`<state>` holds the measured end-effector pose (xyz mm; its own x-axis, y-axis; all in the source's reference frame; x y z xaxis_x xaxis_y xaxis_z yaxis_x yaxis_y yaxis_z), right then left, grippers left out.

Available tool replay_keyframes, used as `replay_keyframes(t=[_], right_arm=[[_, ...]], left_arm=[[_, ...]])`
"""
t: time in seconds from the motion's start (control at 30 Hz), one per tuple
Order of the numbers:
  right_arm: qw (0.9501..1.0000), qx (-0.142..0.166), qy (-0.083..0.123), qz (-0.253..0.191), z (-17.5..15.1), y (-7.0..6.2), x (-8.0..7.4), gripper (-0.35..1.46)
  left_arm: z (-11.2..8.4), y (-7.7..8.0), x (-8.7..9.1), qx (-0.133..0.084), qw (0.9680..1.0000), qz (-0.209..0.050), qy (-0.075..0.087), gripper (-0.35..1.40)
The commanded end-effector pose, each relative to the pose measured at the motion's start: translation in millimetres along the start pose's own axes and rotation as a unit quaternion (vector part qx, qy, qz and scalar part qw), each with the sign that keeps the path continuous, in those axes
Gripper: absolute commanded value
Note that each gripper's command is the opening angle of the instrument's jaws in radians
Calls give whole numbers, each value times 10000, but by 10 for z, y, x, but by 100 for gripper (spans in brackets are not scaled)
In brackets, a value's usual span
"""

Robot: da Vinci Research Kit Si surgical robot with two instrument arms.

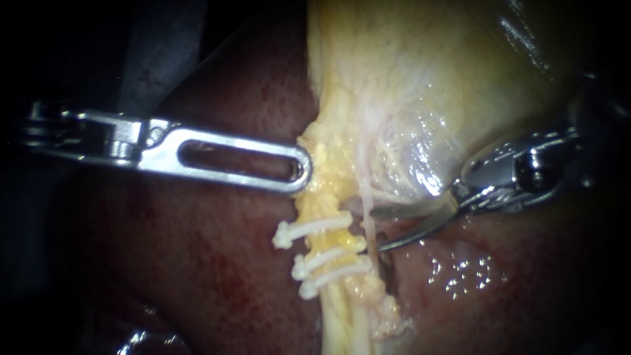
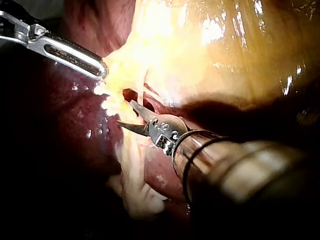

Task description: Go to the cutting position left tube

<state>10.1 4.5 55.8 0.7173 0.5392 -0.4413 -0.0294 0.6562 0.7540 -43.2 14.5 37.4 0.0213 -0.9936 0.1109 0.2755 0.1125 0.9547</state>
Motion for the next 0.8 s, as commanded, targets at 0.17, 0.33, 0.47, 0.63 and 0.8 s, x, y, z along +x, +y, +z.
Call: replay_keyframes(t=[0.17,0.33,0.47,0.63,0.8], right_arm=[[10000,8,-5,23,5,1,2,30],[10000,15,-17,30,11,4,1,30],[10000,37,-39,26,20,5,-2,28],[10000,67,-67,20,29,5,-3,23],[9999,45,-75,58,35,8,1,19]], left_arm=[[1,-4,1,3,10000,-2,8,-35],[3,-6,2,10,10000,-3,16,-35],[4,-7,3,8,10000,-4,14,-35],[5,-8,4,14,10000,-35,24,-35],[6,-8,3,14,10000,-35,24,-35]])
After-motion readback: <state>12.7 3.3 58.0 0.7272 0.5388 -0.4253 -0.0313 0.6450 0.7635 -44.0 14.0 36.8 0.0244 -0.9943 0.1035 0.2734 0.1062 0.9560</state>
